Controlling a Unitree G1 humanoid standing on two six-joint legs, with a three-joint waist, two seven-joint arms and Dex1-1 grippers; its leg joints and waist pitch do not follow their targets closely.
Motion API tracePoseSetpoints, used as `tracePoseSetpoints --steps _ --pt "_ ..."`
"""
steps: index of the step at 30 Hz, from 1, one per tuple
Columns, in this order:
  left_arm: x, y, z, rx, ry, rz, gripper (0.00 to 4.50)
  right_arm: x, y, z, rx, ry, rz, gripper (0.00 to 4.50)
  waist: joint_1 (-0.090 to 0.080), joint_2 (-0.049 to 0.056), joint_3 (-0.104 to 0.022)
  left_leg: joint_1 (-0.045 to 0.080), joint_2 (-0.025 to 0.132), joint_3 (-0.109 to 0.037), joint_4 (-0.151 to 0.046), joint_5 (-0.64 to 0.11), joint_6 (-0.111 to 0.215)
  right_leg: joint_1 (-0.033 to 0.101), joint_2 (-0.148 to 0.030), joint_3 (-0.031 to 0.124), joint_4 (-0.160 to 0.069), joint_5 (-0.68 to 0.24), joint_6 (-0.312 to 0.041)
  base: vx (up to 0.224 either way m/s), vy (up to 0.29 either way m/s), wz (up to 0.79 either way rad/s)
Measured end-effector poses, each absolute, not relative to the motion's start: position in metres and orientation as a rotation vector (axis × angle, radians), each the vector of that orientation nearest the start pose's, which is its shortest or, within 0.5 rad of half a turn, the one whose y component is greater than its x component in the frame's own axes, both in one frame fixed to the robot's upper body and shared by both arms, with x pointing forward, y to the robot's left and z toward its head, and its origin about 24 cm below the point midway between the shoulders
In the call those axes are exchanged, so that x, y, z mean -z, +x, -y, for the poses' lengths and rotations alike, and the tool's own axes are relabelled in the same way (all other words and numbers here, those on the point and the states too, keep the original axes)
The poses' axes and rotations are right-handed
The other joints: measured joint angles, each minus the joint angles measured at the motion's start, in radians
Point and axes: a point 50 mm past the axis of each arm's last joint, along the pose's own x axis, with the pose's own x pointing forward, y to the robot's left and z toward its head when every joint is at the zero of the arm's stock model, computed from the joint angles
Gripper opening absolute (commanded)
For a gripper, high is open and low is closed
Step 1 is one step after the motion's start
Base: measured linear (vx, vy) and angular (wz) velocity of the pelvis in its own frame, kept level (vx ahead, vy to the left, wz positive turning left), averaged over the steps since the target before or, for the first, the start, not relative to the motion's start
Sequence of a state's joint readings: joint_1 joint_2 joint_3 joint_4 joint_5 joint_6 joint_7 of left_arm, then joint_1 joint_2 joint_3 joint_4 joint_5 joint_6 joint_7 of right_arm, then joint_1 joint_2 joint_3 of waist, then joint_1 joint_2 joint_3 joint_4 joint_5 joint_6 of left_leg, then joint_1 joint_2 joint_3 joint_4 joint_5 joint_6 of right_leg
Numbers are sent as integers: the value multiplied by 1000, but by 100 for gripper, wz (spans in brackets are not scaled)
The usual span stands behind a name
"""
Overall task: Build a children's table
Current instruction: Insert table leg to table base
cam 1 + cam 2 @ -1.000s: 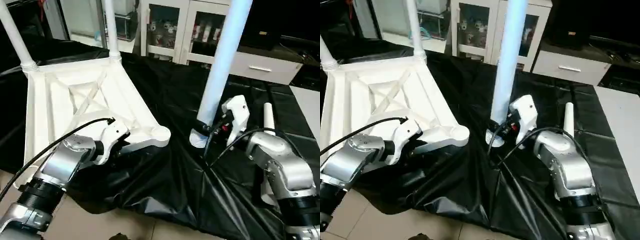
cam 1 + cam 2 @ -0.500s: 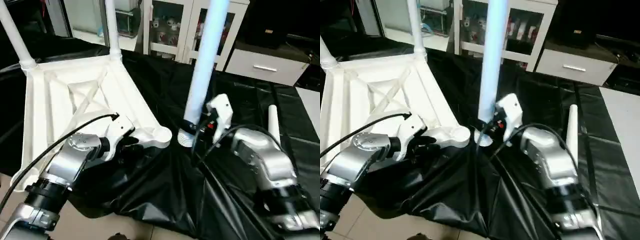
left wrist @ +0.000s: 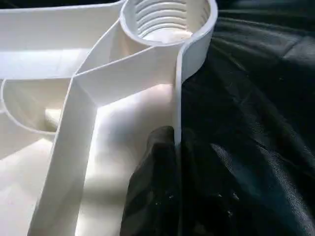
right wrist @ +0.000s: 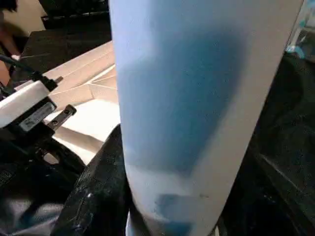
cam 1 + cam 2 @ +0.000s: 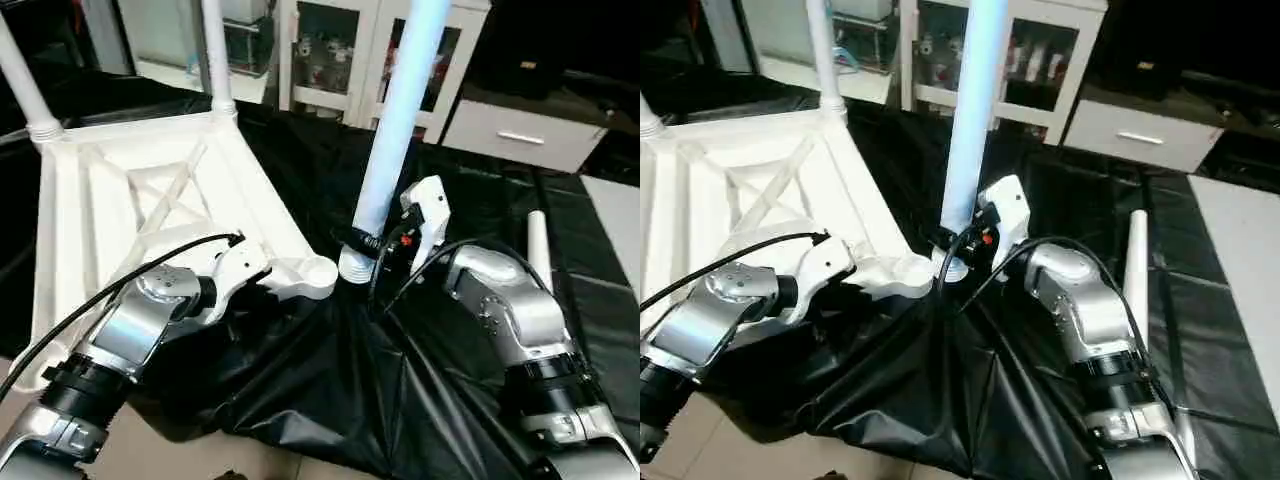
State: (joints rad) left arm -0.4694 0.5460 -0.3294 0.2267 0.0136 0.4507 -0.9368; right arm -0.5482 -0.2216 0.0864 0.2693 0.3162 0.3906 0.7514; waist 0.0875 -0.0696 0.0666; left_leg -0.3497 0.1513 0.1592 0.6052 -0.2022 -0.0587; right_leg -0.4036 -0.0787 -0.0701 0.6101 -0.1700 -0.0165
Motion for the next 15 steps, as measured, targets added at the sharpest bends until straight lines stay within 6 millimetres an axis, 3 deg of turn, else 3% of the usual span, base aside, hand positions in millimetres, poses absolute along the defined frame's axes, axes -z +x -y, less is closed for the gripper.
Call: tracePoseSetpoints --steps 4,9,15 --pt "-62 294 -167 1057 532 -542 0 -101 330 98 -952 99 -151 188 2 -4 -2 0 0 2 -4 0 0 0 0 1 0 0 -1 0 0 0" --pt "-62 287 -160 1146 549 -517 0 -95 328 93 -979 102 -180 188 27 -4 -2 1 2 5 -7 0 -1 -2 0 0 1 -1 -2 0 0 0" --pt "-62 287 -159 1161 564 -506 0 -91 324 88 -1025 110 -213 188 27 -4 -3 1 4 11 -6 1 -3 -2 -1 2 1 -4 3 0 0 0"
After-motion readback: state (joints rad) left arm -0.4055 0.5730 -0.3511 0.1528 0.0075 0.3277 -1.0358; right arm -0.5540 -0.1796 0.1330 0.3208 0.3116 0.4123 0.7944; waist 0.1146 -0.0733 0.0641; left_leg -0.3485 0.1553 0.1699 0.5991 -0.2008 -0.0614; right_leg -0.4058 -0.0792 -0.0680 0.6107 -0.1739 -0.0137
